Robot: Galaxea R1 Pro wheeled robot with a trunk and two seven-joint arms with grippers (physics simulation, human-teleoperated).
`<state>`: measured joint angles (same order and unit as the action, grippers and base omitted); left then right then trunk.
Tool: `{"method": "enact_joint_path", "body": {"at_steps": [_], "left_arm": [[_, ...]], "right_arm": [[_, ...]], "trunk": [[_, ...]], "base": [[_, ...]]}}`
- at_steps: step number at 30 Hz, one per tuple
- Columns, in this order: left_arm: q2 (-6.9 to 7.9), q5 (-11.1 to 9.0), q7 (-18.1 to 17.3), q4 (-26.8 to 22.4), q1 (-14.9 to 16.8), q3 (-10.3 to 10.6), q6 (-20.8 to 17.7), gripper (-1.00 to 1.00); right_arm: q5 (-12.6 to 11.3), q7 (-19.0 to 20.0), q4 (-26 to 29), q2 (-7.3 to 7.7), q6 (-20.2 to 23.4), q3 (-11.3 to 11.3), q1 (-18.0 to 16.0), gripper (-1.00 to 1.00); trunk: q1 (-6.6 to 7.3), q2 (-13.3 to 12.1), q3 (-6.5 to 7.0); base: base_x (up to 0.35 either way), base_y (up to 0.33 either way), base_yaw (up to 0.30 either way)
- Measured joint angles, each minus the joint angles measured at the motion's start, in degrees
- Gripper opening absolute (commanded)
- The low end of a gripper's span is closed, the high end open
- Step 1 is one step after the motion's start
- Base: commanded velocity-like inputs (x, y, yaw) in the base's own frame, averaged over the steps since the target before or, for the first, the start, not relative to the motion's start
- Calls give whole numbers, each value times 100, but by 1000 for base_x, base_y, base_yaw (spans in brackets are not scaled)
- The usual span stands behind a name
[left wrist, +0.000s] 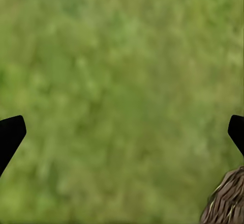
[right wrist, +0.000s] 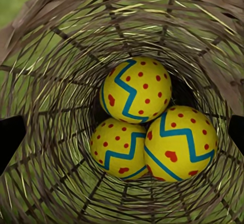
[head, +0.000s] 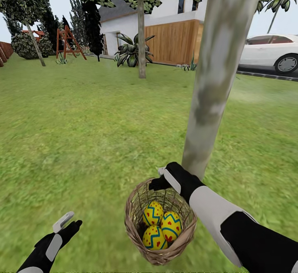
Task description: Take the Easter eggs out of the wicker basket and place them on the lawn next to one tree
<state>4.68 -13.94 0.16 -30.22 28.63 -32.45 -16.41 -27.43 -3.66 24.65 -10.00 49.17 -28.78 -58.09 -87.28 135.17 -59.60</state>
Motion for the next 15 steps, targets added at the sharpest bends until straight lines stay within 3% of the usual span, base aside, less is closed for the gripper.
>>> {"method": "enact_joint_path", "body": {"at_steps": [15], "left_arm": [[3, 0, 0, 0, 0, 0, 0, 100]], "right_arm": [[-1, 0, 137, 0, -6, -1, -4, 100]], "trunk": [[-329, 602, -269]], "base": [[0, 0, 0]]}}
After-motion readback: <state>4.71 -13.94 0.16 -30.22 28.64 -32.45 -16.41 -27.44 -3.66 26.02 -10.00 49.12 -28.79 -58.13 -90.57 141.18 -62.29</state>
